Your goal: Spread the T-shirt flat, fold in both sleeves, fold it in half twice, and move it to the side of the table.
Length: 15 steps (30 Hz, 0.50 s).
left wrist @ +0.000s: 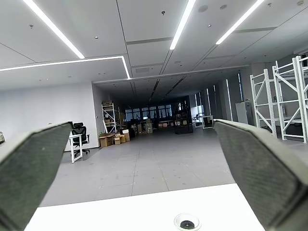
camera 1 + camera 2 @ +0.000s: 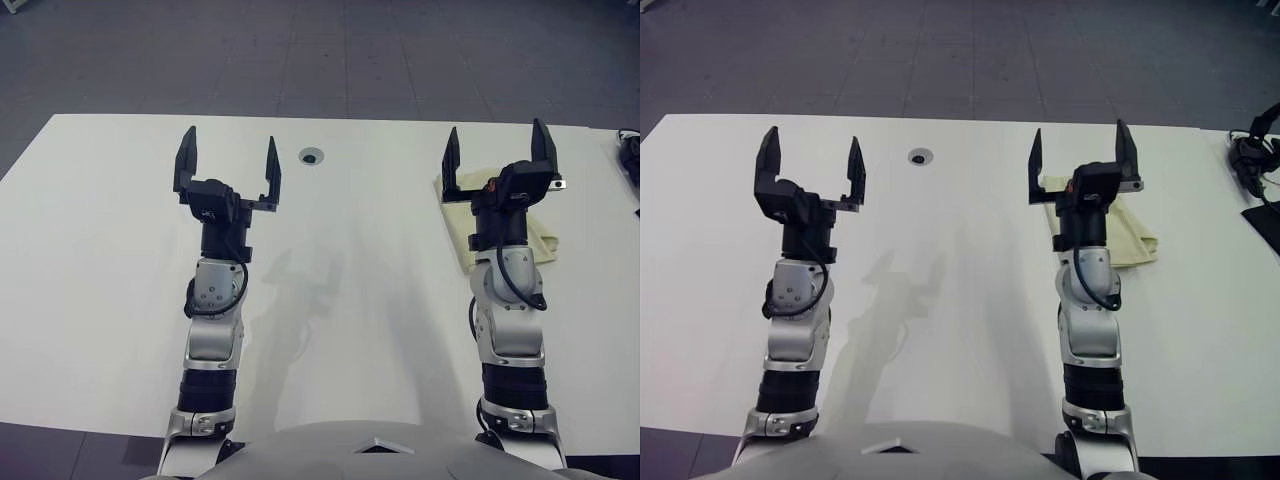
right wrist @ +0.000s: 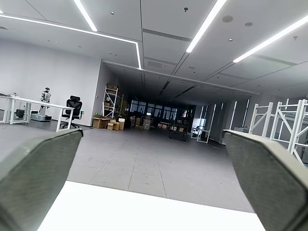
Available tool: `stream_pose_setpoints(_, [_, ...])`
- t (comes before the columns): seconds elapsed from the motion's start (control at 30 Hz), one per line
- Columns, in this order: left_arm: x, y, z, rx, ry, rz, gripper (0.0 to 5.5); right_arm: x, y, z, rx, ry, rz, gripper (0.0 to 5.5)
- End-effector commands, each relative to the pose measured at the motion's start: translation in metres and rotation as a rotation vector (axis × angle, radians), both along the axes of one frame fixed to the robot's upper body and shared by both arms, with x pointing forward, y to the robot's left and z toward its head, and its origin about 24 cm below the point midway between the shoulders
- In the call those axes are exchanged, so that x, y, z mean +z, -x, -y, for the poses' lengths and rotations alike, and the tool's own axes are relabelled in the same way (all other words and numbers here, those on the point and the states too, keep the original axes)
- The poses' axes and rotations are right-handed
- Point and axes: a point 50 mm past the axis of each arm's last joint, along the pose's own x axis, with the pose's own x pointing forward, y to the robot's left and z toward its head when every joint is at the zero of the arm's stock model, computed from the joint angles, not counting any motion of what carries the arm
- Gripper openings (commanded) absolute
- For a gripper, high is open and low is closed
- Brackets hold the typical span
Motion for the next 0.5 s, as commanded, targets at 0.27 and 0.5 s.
stream_pose_setpoints(0.27, [0.0030,-0.0007,0.0064,-0.038,-0.034,0.019,5.40,0.0057,0.0002,0.0032,0.000,-0.011,0.016,5.37])
stream_pose_setpoints(0.5, [0.0020,-0.0006,0.0092,-0.057,-0.033,0.012,5.40,0.0050,0.0024,0.0053,-0.007,-0.005,0.017,5.37])
